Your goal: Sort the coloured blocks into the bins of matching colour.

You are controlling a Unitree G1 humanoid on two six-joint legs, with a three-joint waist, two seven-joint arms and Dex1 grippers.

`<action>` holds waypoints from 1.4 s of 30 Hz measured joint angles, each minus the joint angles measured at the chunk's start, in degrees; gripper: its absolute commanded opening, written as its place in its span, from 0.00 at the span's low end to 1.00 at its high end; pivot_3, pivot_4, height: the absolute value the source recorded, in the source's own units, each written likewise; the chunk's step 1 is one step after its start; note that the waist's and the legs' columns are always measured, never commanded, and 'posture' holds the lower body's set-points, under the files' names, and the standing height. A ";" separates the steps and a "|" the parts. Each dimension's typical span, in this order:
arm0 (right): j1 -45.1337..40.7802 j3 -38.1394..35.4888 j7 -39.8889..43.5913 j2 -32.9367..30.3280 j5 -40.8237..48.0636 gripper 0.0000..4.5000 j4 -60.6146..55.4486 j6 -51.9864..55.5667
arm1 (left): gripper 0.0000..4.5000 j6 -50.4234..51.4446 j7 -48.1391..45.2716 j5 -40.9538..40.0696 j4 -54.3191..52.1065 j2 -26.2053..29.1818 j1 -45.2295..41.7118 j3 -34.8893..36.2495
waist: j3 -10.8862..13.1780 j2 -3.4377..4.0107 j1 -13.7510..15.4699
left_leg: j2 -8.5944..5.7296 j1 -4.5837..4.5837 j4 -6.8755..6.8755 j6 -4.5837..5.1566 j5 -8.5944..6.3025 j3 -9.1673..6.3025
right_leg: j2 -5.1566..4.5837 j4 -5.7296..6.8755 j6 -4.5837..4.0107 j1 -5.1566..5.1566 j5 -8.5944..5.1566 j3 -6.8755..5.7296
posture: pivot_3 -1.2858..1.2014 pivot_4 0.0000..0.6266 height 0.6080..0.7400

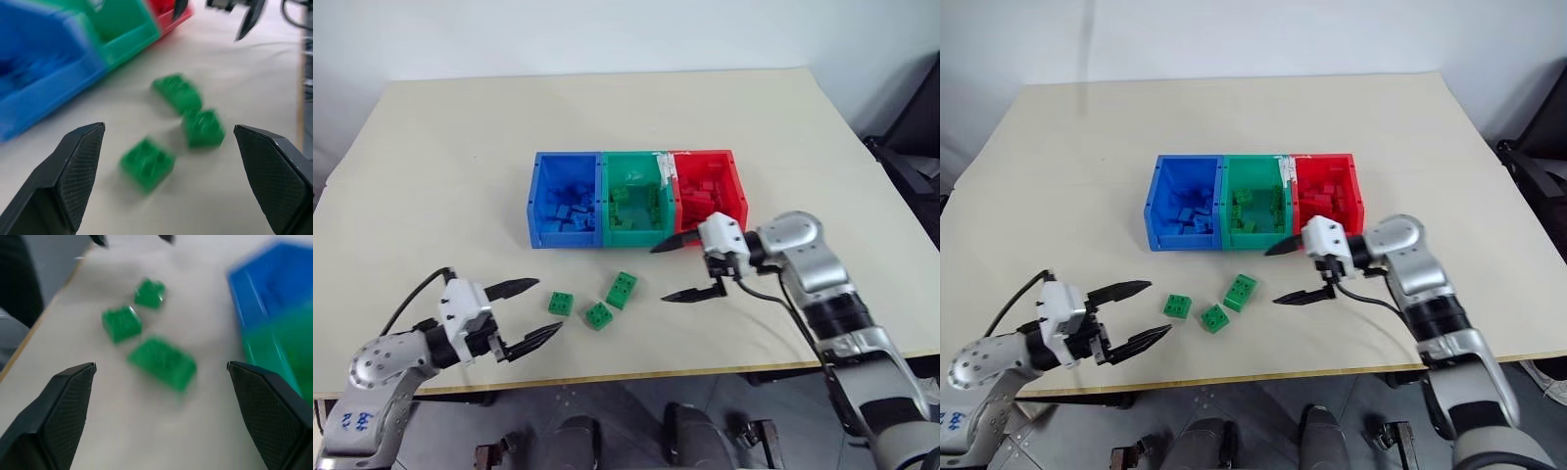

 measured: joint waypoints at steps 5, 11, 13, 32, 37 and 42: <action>-5.30 7.98 0.34 5.45 -8.36 1.00 7.50 -8.28 | 1.00 -0.08 2.02 0.00 -2.05 -0.91 5.40 4.12 | 0.00 0.00 -0.07 | -0.08 -0.03 0.00 0.05 -0.06 -0.44 | -0.07 0.00 -0.01 -0.03 0.00 0.02 | 0.52 0.24 1.00; -10.72 10.37 -0.82 7.73 -14.68 0.91 15.92 -13.63 | 1.00 -0.12 3.85 -0.01 -4.81 -1.88 6.39 4.42 | 0.00 0.00 -0.14 | -0.10 -0.03 -0.01 0.02 -0.07 -0.55 | -0.06 0.02 -0.03 -0.03 -0.01 0.01 | 0.52 0.24 1.00; -10.93 10.92 -0.13 7.76 -15.45 0.79 17.44 -14.13 | 1.00 -0.12 4.53 0.00 -5.07 -2.27 6.33 4.15 | 0.00 0.00 -0.23 | -0.10 -0.03 -0.02 0.02 -0.07 -0.54 | -0.05 0.02 -0.04 -0.03 -0.02 0.01 | 0.52 0.24 1.00; -4.16 -3.81 -10.56 -1.79 0.34 0.33 4.76 10.96 | 1.00 0.71 7.21 -1.25 -5.53 -3.74 0.34 2.24 | 0.01 0.02 -0.04 | -0.08 -0.04 -0.01 0.01 -0.08 -0.53 | -0.05 0.01 -0.05 -0.01 -0.02 -0.05 | 0.52 0.24 1.00; -8.98 -7.24 -26.27 0.62 -3.80 0.33 10.26 13.54 | 1.00 0.86 7.63 -1.27 -5.11 -3.72 -2.40 2.29 | 0.01 0.02 -0.23 | -0.08 -0.05 -0.05 0.00 -0.08 -0.37 | -0.04 0.05 -0.06 -0.11 -0.03 -0.01 | 0.52 0.24 1.00; -11.87 -9.92 -32.21 4.38 -4.53 0.49 14.75 12.40 | 1.00 2.72 6.89 -2.09 -4.52 -3.46 -2.32 2.28 | 0.01 0.02 -0.23 | -0.09 -0.10 -0.06 0.03 -0.09 0.04 | -0.05 0.04 -0.06 -0.12 -0.03 -0.02 | 0.52 0.24 1.00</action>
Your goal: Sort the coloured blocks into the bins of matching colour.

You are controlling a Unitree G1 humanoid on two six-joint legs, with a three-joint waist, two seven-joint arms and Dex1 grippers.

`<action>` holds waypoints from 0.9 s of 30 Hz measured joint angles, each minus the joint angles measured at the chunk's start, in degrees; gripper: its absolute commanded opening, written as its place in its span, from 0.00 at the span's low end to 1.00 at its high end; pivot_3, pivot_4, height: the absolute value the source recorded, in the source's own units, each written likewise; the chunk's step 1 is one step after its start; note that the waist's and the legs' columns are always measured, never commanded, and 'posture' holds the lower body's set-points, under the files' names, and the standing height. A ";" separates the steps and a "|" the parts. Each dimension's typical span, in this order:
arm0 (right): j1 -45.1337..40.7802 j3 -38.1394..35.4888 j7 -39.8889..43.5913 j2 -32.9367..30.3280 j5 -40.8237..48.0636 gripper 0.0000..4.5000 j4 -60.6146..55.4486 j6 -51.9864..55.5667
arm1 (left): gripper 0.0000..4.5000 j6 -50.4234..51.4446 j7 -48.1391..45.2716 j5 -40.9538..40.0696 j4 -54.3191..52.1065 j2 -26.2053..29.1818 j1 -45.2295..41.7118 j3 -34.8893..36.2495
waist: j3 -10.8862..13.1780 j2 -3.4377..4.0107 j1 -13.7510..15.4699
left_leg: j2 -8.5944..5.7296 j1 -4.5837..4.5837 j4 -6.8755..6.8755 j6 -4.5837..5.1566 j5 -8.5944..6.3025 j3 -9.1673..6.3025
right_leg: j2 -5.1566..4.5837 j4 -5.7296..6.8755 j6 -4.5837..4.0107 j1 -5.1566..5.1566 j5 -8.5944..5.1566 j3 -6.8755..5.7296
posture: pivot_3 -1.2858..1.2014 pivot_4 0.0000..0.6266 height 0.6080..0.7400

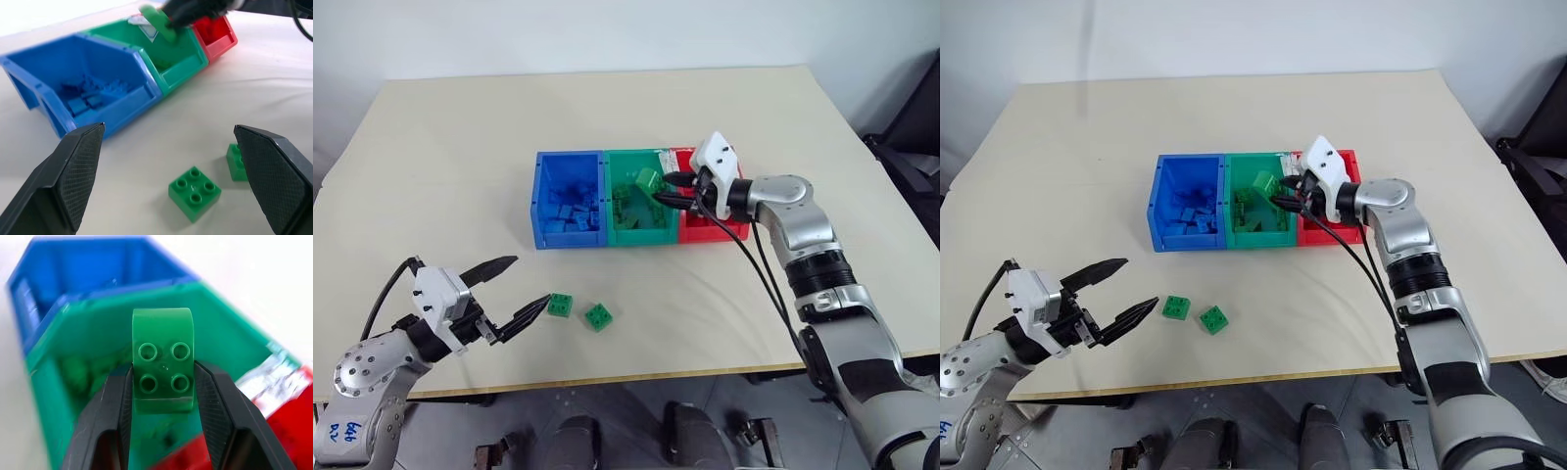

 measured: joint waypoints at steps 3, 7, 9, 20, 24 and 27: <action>-0.10 -0.15 0.05 1.02 -0.03 0.70 0.22 0.34 | 1.00 0.58 -0.14 -0.62 -0.01 0.14 0.02 0.01 | 0.00 0.00 0.15 | -0.01 -0.02 0.01 0.01 -0.01 -0.01 | 0.00 0.00 0.00 0.00 0.00 -0.01 | 0.52 0.24 1.00; -0.06 -0.37 1.18 1.06 0.13 0.99 -0.14 2.27 | 1.00 0.90 -0.13 -0.84 -0.09 0.14 0.49 0.08 | 0.00 0.00 0.05 | 0.01 -0.02 0.00 0.02 -0.01 0.00 | 0.01 0.00 0.00 0.00 0.00 0.00 | 0.52 0.24 1.00; 0.70 -0.94 2.09 0.91 0.40 1.00 -1.34 2.08 | 1.00 1.13 -0.12 -0.88 -0.25 0.14 1.07 0.23 | 0.00 0.00 0.03 | 0.02 -0.02 -0.01 0.02 -0.01 0.00 | 0.01 0.00 0.00 0.00 0.00 -0.01 | 0.52 0.24 1.00; 23.75 -5.40 31.41 -11.68 13.66 1.00 -17.17 -9.18 | 1.00 -2.02 -8.42 -0.73 6.16 5.15 9.60 8.29 | 0.00 0.00 0.25 | 0.02 0.01 0.02 0.24 -0.22 0.15 | 0.00 -0.27 0.03 0.12 0.01 -0.08 | 0.52 0.24 1.00; 30.06 -5.44 32.98 -16.29 14.20 1.00 -19.21 -10.46 | 1.00 -5.98 -12.67 2.17 10.95 8.48 9.85 8.83 | 0.01 0.01 0.19 | 0.10 0.13 0.02 0.20 -0.24 0.30 | 0.02 -0.24 0.03 0.12 0.01 -0.07 | 0.52 0.24 1.00; 32.36 -5.33 32.94 -17.20 14.24 1.00 -20.64 -11.04 | 1.00 -5.17 -13.91 2.47 10.33 10.22 7.46 6.42 | 0.00 0.00 0.23 | 0.13 0.13 0.04 0.19 -0.24 0.31 | 0.02 -0.21 0.04 0.12 0.02 -0.05 | 0.52 0.24 1.00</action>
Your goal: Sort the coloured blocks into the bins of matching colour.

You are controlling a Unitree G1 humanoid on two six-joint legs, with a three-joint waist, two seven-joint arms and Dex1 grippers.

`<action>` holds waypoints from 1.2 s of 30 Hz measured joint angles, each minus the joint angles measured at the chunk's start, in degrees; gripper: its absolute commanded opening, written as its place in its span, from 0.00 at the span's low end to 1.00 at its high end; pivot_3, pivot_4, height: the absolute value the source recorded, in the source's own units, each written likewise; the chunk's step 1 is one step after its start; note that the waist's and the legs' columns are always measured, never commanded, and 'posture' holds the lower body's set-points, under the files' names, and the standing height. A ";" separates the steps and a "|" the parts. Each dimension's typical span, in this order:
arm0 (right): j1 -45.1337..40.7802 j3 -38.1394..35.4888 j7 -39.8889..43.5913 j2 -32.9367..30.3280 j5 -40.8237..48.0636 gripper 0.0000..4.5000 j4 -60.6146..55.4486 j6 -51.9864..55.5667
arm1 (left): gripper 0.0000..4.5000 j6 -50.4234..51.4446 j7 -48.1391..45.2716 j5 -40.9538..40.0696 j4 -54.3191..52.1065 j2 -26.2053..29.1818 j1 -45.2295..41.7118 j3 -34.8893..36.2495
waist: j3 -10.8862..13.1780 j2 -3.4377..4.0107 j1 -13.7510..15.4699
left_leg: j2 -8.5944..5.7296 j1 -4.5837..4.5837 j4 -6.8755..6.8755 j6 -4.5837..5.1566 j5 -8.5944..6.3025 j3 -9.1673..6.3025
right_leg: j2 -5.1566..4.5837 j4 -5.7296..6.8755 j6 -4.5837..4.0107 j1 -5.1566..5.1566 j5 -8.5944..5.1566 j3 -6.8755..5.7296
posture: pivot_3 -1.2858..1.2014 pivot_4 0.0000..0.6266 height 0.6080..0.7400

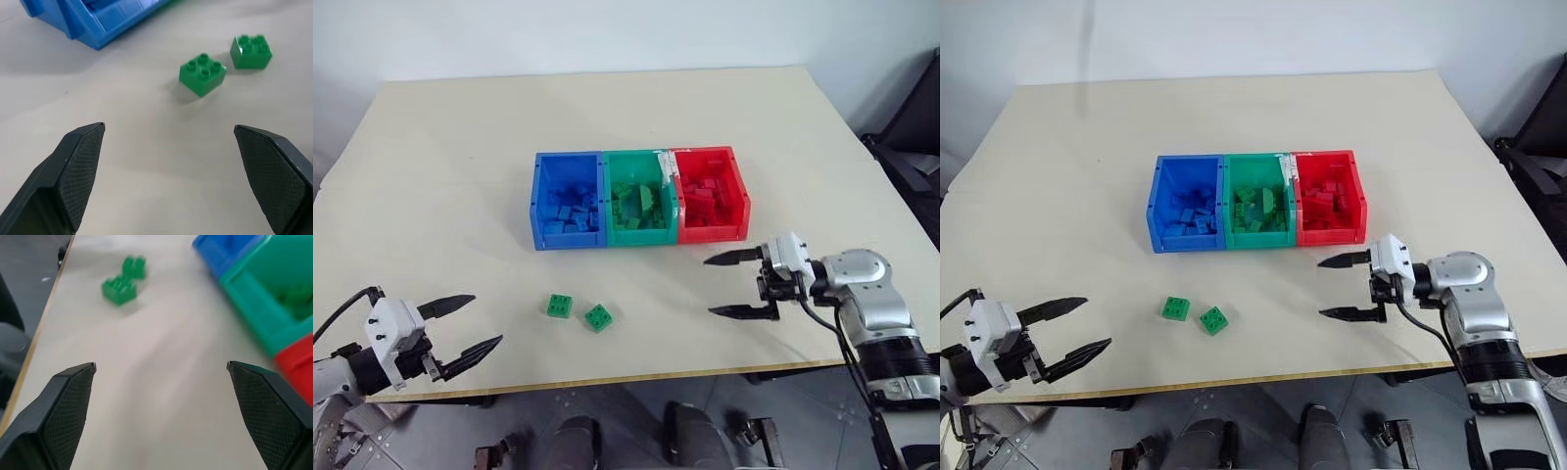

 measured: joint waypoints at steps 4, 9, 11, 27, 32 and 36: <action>2.39 -0.05 -0.24 -0.28 0.78 1.00 -4.01 0.75 | 1.00 6.94 0.04 -1.47 -7.48 3.58 -8.30 -8.45 | 0.00 0.00 0.53 | -0.01 -0.01 0.04 -0.03 -0.01 -0.06 | -0.03 0.07 0.01 0.00 0.00 0.01 | 0.52 0.24 1.00; 6.23 -0.10 -0.95 -1.52 1.88 1.00 -9.99 3.53 | 1.00 20.87 4.75 -0.42 -13.02 4.65 -22.34 -22.98 | 0.00 0.00 1.47 | -0.04 -0.02 0.05 -0.04 -0.01 -0.04 | 0.00 0.07 0.01 0.00 0.01 0.01 | 0.52 0.24 1.00; 7.38 -0.23 -1.87 -1.61 2.15 1.00 -12.60 4.20 | 1.00 28.36 7.81 0.41 -13.79 3.68 -27.24 -29.20 | 0.00 0.00 1.55 | -0.06 -0.01 0.05 -0.03 -0.01 -0.03 | 0.01 0.08 0.02 0.00 0.01 0.02 | 0.52 0.24 1.00; 14.86 -1.74 -8.81 -1.69 2.91 1.00 -21.94 7.10 | 0.62 42.66 19.01 7.60 -12.12 -4.81 -36.32 -42.56 | 0.00 -0.01 2.59 | -0.07 0.00 0.17 -0.03 0.00 -0.04 | 0.03 0.06 0.03 0.07 0.01 0.04 | 0.52 0.24 1.00; 16.07 -2.40 -10.50 -1.69 3.32 1.00 -22.23 7.09 | 0.34 40.97 18.31 7.96 -10.72 -5.66 -36.72 -42.49 | 0.00 -0.01 2.86 | -0.08 0.00 0.18 -0.03 0.00 -0.04 | 0.03 0.06 0.03 0.07 0.02 0.04 | 0.52 0.24 1.00; 17.52 -4.51 -14.03 -0.28 3.61 1.00 -22.50 7.05 | 0.34 38.85 18.24 7.92 -8.07 -7.97 -39.37 -40.83 | 0.01 -0.03 3.13 | -0.11 -0.04 0.22 -0.02 0.02 -0.13 | 0.03 0.08 0.03 0.09 0.02 0.00 | 0.52 0.24 1.00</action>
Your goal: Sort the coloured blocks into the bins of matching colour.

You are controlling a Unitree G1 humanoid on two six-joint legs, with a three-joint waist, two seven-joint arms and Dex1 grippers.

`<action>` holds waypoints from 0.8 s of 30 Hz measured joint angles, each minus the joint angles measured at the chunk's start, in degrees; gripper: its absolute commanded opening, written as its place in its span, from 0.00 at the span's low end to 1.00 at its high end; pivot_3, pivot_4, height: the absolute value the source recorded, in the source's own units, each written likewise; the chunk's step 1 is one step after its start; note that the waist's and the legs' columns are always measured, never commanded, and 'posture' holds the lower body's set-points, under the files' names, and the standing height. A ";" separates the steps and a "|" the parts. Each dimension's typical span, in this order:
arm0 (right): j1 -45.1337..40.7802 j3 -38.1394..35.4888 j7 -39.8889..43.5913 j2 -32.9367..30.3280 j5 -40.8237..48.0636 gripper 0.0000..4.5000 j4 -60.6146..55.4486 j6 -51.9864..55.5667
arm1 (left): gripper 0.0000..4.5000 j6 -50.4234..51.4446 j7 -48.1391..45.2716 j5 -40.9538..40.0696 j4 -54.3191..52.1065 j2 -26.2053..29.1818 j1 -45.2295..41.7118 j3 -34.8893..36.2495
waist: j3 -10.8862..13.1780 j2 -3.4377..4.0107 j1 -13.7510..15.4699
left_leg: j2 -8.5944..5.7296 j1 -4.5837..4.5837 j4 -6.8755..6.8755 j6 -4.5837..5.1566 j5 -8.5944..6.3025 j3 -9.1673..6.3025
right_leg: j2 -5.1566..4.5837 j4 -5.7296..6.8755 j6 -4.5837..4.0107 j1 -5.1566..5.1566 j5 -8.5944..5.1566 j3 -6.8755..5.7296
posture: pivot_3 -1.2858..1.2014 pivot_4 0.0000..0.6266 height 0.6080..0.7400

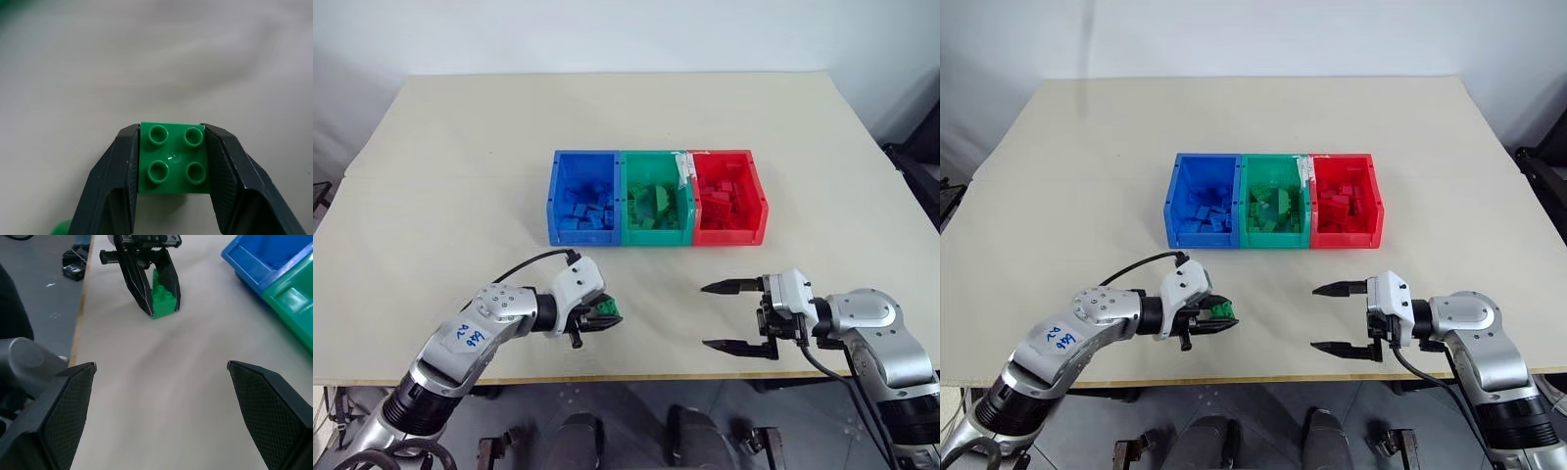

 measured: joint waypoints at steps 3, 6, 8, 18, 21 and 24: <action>2.16 -5.28 -9.23 6.37 1.30 1.00 -2.26 -0.45 | 0.34 -6.22 0.69 0.86 7.25 -4.84 -7.72 2.62 | 0.00 -0.03 0.43 | -0.05 -0.03 0.06 -0.01 0.05 -0.08 | 0.00 0.00 0.07 0.07 0.04 -0.02 | 0.52 0.24 1.00; 2.89 -7.39 -17.18 11.07 1.84 1.00 -4.26 -1.10 | 0.34 -14.35 1.84 2.20 13.83 -10.54 -14.47 4.22 | -0.01 -0.04 0.06 | -0.14 -0.02 0.08 0.00 0.07 -0.04 | -0.04 -0.03 0.14 0.08 0.08 0.01 | 0.52 0.24 1.00; 2.95 -8.95 -21.24 12.74 1.62 1.00 -4.63 -1.40 | 0.34 -19.47 3.56 3.62 20.77 -14.79 -18.26 4.84 | -0.02 -0.05 -0.02 | -0.15 -0.03 0.08 0.02 0.08 -0.04 | -0.04 -0.03 0.16 0.07 0.08 0.01 | 0.52 0.24 1.00; 5.57 -9.18 -30.18 14.19 -0.78 1.00 -9.06 -2.04 | 0.61 -41.71 5.02 10.78 47.38 -23.15 -27.78 5.76 | -0.01 -0.05 -0.23 | -0.15 -0.04 0.00 0.07 0.10 0.07 | -0.04 -0.05 0.17 0.00 0.09 0.01 | 0.52 0.24 1.00; 5.98 -8.85 -30.42 14.17 -0.82 1.00 -9.69 -2.03 | 0.82 -43.83 3.94 10.44 46.78 -23.87 -26.72 6.40 | -0.01 -0.05 -0.22 | -0.16 -0.05 0.00 0.09 0.10 0.07 | -0.04 -0.08 0.19 0.01 0.10 0.01 | 0.52 0.24 1.00; 4.92 -8.08 -29.55 13.88 -0.85 1.00 -9.58 -2.04 | 0.94 -43.71 1.26 8.42 41.32 -22.42 -22.61 7.72 | -0.01 -0.05 -0.52 | -0.12 -0.04 0.00 0.08 0.10 0.08 | -0.03 -0.07 0.19 0.00 0.10 0.02 | 0.52 0.24 1.00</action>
